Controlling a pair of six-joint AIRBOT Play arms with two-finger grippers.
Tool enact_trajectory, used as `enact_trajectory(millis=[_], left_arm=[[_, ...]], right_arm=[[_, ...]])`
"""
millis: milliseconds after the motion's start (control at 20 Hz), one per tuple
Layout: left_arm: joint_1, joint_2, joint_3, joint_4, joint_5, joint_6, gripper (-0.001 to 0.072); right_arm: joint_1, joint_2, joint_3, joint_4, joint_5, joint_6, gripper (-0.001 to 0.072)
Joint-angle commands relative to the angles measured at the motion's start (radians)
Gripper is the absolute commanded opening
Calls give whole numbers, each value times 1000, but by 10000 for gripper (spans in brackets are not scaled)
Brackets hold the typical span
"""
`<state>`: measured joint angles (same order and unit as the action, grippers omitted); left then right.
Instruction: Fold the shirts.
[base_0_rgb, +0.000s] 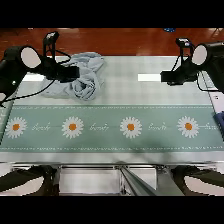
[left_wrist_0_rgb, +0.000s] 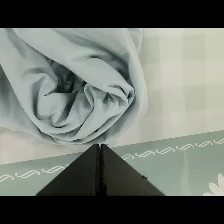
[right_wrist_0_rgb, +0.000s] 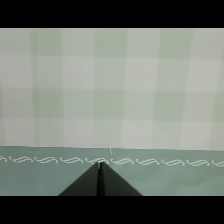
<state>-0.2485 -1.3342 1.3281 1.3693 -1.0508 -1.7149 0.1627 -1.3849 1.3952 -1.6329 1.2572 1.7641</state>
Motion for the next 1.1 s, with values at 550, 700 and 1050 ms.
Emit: enact_trajectory(millis=[550,700,1050], left_arm=[[0,-1,0,0,0,0,22],[-3,-1,0,-1,9,0,22],[13,-43,0,13,339,17,372]], right_arm=[[1,0,1,0,0,0,20],[1,0,1,1,-6,0,20],[1,-2,0,-145,-132,-23,406]])
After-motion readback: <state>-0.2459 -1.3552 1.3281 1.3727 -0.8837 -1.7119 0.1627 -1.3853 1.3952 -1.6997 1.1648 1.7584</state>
